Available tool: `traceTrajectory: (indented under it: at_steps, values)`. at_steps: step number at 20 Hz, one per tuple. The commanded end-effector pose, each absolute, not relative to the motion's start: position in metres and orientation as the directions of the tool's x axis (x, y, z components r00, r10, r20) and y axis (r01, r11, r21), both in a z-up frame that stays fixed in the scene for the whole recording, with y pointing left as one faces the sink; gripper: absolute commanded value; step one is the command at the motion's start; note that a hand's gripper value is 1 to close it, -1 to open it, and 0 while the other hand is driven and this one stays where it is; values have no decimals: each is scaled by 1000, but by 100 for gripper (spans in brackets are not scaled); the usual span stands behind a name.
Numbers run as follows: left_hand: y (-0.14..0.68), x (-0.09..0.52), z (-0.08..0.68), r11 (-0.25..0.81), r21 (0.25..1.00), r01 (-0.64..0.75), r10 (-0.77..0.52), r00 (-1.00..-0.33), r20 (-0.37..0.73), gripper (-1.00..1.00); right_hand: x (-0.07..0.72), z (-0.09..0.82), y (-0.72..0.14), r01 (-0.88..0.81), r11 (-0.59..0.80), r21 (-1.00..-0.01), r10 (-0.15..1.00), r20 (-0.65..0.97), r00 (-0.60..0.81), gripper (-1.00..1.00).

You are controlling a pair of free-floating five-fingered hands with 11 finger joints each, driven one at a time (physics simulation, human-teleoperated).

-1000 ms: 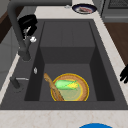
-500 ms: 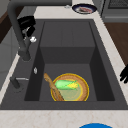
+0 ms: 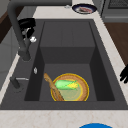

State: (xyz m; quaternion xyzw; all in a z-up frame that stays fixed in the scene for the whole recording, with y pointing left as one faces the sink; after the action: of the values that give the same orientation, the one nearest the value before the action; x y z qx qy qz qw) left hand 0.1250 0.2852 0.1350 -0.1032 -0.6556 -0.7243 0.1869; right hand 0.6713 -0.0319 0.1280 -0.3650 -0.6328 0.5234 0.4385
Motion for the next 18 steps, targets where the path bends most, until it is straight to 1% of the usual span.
traceTrajectory:
  at_steps: [1,4,14,18]
  values:
    - [285,125,135,-70,911,406,-135,-909,395,0,669,112,-33,-30,256,-966,914,251,-320,100]
    - [285,125,135,-70,911,406,-135,-909,395,0,668,105,-35,-13,277,-961,908,266,-324,100]
    - [285,125,135,-70,911,406,-135,-909,395,0,667,88,-40,16,485,-874,830,455,-321,100]
    - [285,125,135,-70,911,406,-135,-909,395,0,666,81,-42,37,524,-851,812,487,-322,100]
